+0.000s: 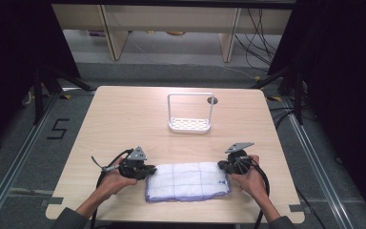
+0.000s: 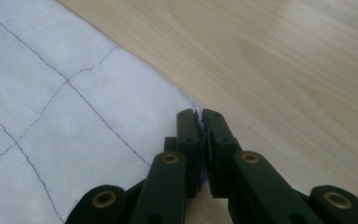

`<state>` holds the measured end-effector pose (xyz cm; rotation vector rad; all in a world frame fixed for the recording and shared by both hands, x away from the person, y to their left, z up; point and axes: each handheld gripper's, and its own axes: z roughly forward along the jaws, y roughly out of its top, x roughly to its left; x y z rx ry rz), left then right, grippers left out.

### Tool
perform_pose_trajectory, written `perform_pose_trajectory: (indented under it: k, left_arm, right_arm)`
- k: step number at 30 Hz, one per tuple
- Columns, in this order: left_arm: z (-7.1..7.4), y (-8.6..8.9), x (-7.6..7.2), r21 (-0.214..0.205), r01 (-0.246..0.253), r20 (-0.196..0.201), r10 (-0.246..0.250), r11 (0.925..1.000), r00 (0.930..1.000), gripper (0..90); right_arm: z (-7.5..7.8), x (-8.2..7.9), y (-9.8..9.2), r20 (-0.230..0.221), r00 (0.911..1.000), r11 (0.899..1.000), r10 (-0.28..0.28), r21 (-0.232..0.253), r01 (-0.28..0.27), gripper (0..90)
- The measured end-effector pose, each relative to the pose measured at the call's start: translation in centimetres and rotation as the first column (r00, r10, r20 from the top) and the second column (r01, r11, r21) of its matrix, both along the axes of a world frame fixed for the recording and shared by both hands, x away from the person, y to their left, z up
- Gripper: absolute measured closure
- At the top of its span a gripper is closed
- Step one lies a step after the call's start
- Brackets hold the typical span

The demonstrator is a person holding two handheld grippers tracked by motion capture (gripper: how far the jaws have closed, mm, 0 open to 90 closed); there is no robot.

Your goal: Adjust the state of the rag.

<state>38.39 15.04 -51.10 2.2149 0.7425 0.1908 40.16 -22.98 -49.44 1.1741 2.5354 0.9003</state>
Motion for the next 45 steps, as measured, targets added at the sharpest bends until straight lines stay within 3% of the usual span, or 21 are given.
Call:
perform_pose_trajectory:
  k: [1, 6, 9, 12, 14, 16, 19, 24, 27, 31, 32, 33, 35, 37, 39, 41, 45]
  left_arm:
    - [0.0, 0.1, -0.4, -0.002, 0.009, 0.001, -0.009, 1.0000, 1.0000, 83.1]
    - [0.2, 0.5, -2.6, 0.005, 0.031, 0.015, -0.031, 0.9995, 0.9994, 83.1]
    - [0.2, 0.6, -3.6, 0.015, 0.042, 0.025, -0.042, 0.9990, 0.9988, 83.1]
    - [0.0, 0.3, -4.5, -0.003, 0.049, 0.029, -0.049, 0.9988, 0.9984, 83.0]
    - [0.0, 0.2, -5.2, -0.033, 0.046, 0.016, -0.045, 0.9984, 0.9989, 82.9]
    - [0.1, 0.0, -5.7, -0.022, 0.060, 0.024, -0.059, 0.9980, 0.9980, 82.9]
    - [0.0, -0.7, -6.9, -0.048, 0.072, 0.019, -0.072, 0.9962, 0.9973, 82.9]
    - [0.1, -2.1, -8.1, -0.052, 0.128, 0.028, -0.126, 0.9905, 0.9916, 82.6]
    - [0.2, -2.9, -8.5, -0.055, 0.150, 0.029, -0.148, 0.9872, 0.9885, 82.5]
    - [0.2, -3.7, -8.1, -0.043, 0.170, 0.031, -0.168, 0.9846, 0.9852, 82.3]
    - [0.0, -4.2, -8.3, -0.075, 0.158, 0.029, -0.156, 0.9846, 0.9873, 82.3]
    - [0.1, -4.3, -8.3, -0.056, 0.168, 0.035, -0.166, 0.9841, 0.9854, 82.3]
    - [0.0, -4.9, -8.5, -0.079, 0.162, 0.029, -0.160, 0.9836, 0.9867, 82.3]
    - [0.1, -5.2, -8.6, -0.070, 0.173, 0.042, -0.171, 0.9824, 0.9845, 82.2]
    - [0.0, -5.5, -8.8, -0.092, 0.170, 0.031, -0.168, 0.9811, 0.9853, 81.8]
    - [0.0, -5.6, -8.8, -0.086, 0.183, 0.031, -0.181, 0.9792, 0.9829, 79.9]
    - [0.8, -4.9, -8.6, -0.164, 0.158, -0.019, -0.163, 0.9736, 0.9864, 63.7]
  right_arm:
    - [-0.1, 0.3, 0.1, 0.032, 0.9995, 1.000, 0.008, 0.007, -0.008, 86.8]
    - [1.2, 1.8, 1.3, 0.017, 0.9996, 1.000, 0.024, -0.006, -0.024, 87.0]
    - [1.7, 3.3, 2.6, 0.036, 0.9986, 0.999, 0.038, -0.023, -0.038, 87.0]
    - [2.1, 5.0, 3.9, 0.048, 0.9949, 0.996, 0.089, -0.037, -0.087, 87.0]
    - [2.2, 6.1, 4.8, 0.047, 0.9953, 0.996, 0.085, -0.043, -0.083, 87.0]
    - [2.4, 7.1, 5.6, 0.038, 0.9926, 0.992, 0.115, -0.058, -0.113, 87.0]
    - [2.3, 8.1, 7.0, 0.021, 0.9926, 0.990, 0.120, -0.080, -0.118, 87.0]
    - [1.8, 9.5, 9.4, 0.047, 0.9746, 0.969, 0.219, -0.123, -0.212, 87.0]
    - [1.8, 10.0, 10.6, 0.037, 0.9701, 0.964, 0.240, -0.128, -0.234, 87.0]
    - [1.7, 10.7, 11.9, 0.061, 0.9614, 0.957, 0.268, -0.128, -0.259, 87.0]
    - [1.6, 10.9, 12.2, 0.070, 0.9576, 0.955, 0.279, -0.120, -0.270, 87.0]
    - [1.6, 11.0, 12.5, 0.057, 0.9583, 0.956, 0.280, -0.105, -0.273, 87.0]
    - [1.6, 11.1, 12.8, 0.061, 0.9591, 0.958, 0.276, -0.092, -0.270, 87.0]
    - [1.6, 11.3, 13.1, 0.053, 0.9569, 0.956, 0.286, -0.084, -0.281, 87.0]
    - [1.3, 11.4, 13.5, 0.071, 0.9477, 0.948, 0.311, -0.097, -0.304, 86.8]
    - [1.1, 11.3, 13.8, 0.048, 0.9532, 0.953, 0.298, -0.073, -0.295, 85.2]
    - [1.7, 11.2, 13.5, 0.054, 0.9734, 0.975, 0.223, -0.015, -0.222, 66.0]
